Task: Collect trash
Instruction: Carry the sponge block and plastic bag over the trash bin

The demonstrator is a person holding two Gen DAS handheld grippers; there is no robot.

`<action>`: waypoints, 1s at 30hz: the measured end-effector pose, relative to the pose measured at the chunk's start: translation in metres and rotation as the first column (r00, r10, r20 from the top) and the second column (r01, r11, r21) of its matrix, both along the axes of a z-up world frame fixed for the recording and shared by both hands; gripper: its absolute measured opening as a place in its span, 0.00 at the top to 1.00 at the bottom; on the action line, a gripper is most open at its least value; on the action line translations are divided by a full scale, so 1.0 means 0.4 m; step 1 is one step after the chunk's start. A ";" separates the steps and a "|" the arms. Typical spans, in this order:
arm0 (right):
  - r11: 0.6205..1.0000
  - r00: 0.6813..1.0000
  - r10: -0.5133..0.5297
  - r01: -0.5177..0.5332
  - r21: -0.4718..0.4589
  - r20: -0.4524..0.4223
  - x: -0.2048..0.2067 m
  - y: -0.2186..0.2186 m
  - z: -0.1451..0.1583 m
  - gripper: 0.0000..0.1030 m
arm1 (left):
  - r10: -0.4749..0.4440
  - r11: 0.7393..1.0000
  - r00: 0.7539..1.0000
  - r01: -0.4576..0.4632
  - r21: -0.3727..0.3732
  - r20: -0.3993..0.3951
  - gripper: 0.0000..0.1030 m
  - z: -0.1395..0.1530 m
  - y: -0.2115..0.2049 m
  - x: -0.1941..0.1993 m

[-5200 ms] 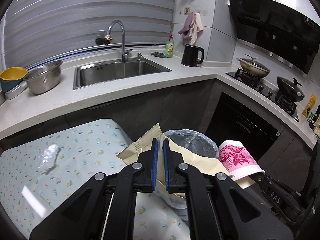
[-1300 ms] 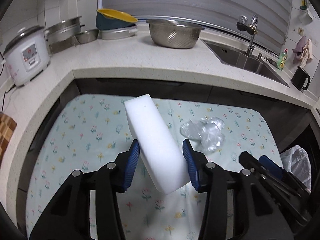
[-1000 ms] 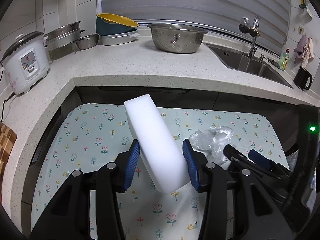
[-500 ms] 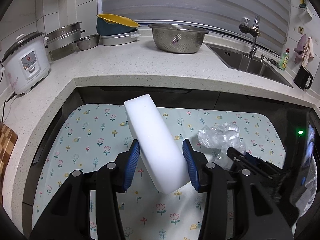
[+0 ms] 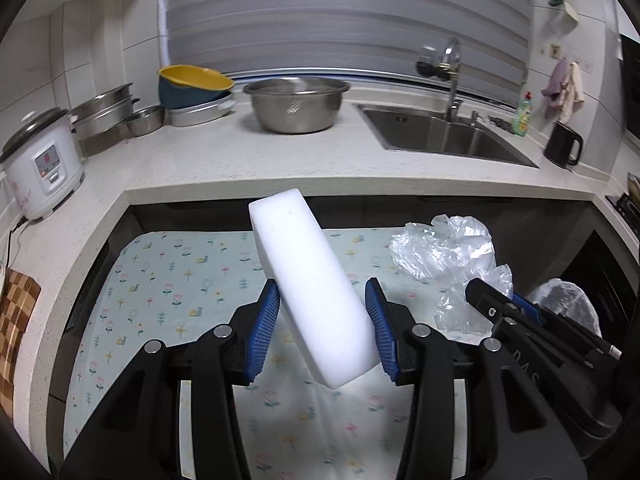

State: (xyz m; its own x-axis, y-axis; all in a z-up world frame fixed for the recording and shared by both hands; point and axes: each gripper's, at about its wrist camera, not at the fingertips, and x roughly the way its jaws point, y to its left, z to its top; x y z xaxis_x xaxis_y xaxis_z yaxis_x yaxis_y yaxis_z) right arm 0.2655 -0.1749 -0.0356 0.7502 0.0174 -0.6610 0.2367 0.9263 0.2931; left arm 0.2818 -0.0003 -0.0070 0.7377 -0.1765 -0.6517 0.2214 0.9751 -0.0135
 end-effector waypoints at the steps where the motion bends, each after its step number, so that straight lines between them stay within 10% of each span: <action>1: 1.000 1.000 -0.008 0.008 -0.006 0.008 -0.022 -0.015 0.011 0.83 | -0.018 1.000 1.000 0.018 0.003 0.005 0.59 0.007 -0.025 -0.021; 30: 0.933 0.933 -0.359 0.359 0.014 0.029 -0.485 -0.531 0.002 0.83 | -0.399 0.915 0.917 0.400 0.054 -0.021 0.58 -0.013 -0.606 -0.329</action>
